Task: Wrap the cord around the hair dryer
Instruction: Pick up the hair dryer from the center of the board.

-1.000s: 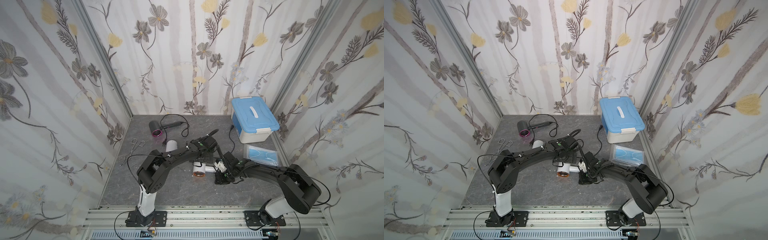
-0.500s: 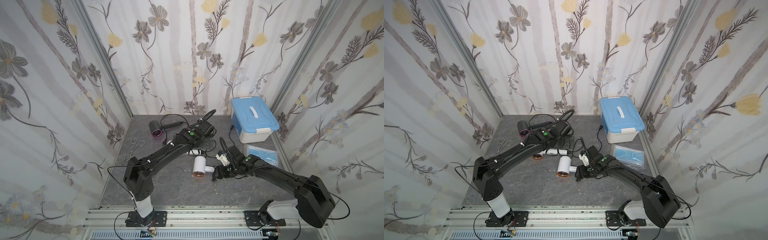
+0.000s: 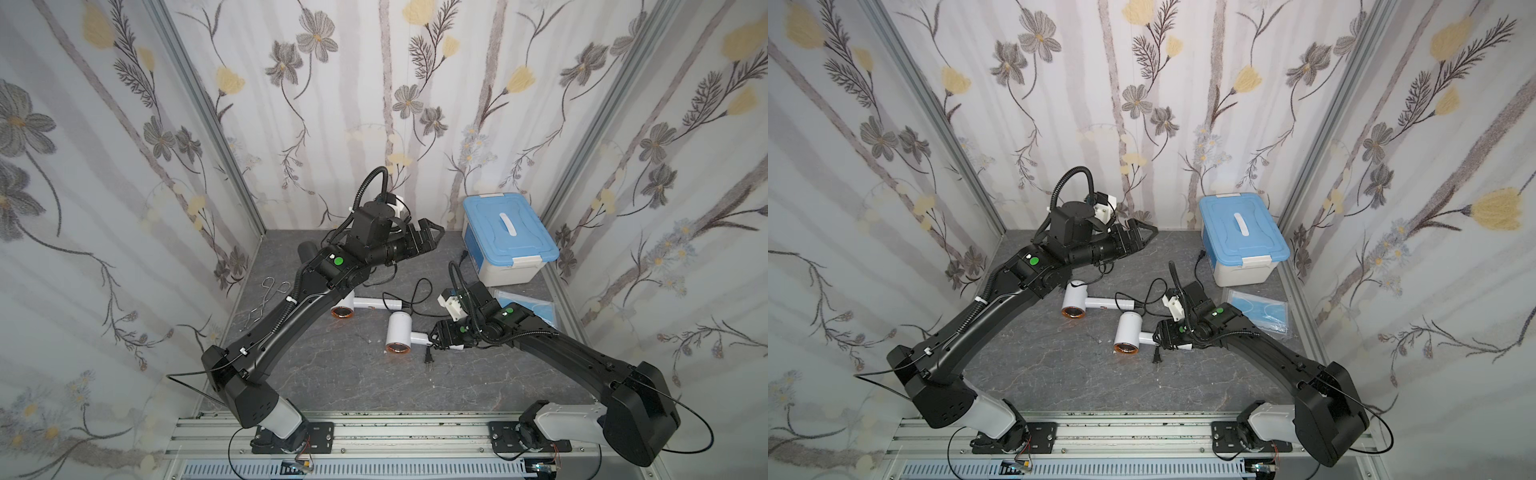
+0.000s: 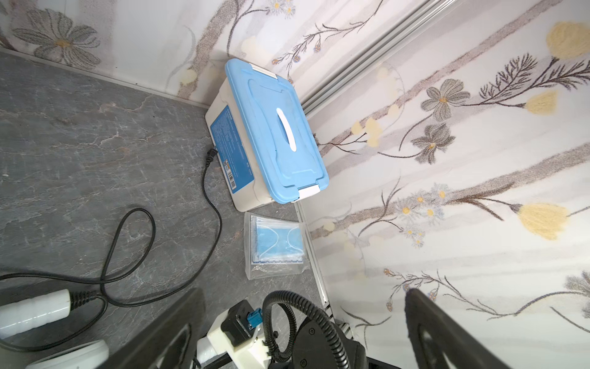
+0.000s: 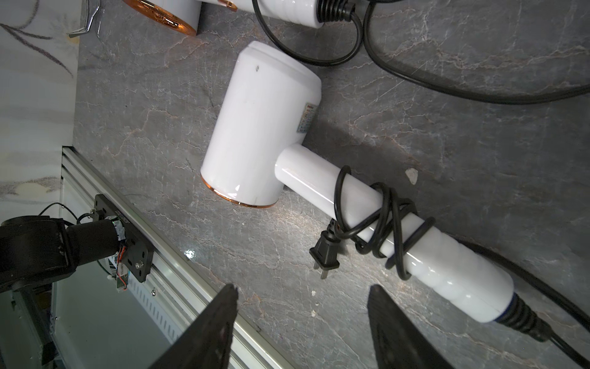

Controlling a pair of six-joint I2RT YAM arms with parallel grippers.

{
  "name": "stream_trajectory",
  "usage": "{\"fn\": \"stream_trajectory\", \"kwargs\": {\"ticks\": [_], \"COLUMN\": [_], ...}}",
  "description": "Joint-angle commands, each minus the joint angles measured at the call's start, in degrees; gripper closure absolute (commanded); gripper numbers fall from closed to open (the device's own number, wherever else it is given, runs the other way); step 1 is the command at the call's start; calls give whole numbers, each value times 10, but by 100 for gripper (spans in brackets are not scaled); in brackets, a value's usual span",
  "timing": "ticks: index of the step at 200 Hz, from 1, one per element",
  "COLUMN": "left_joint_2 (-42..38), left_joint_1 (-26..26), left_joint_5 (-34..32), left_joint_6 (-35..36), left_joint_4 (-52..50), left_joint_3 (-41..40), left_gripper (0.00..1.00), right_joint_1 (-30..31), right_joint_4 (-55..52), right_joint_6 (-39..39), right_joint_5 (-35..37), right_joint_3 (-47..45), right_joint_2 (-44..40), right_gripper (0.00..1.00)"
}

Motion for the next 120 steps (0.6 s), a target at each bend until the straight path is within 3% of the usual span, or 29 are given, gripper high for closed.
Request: {"fn": "stream_trajectory", "kwargs": {"ticks": [1,37,67,90,120], "left_joint_2": [-3,8,0,38,78], "left_joint_1": [-2,4,66,115,139], "left_joint_5": [-1,-40,-193,-185,-215], "left_joint_6": [12,66,106,142,204], "left_joint_4": [16,-38,-136,-187,-212], "left_joint_3": [8,36,-20,-21,-27], "left_gripper": [0,0,0,0,0], "right_joint_1": [-2,-7,-17,-26,-30], "right_joint_4": [-3,-4,-11,-11,-11], "right_joint_6": [-18,-32,-42,-46,-53], "right_joint_5": [12,20,28,38,46], "right_joint_3": [13,31,48,55,55], "right_joint_2": [15,34,52,56,61], "right_gripper": [34,34,33,33,33]}}
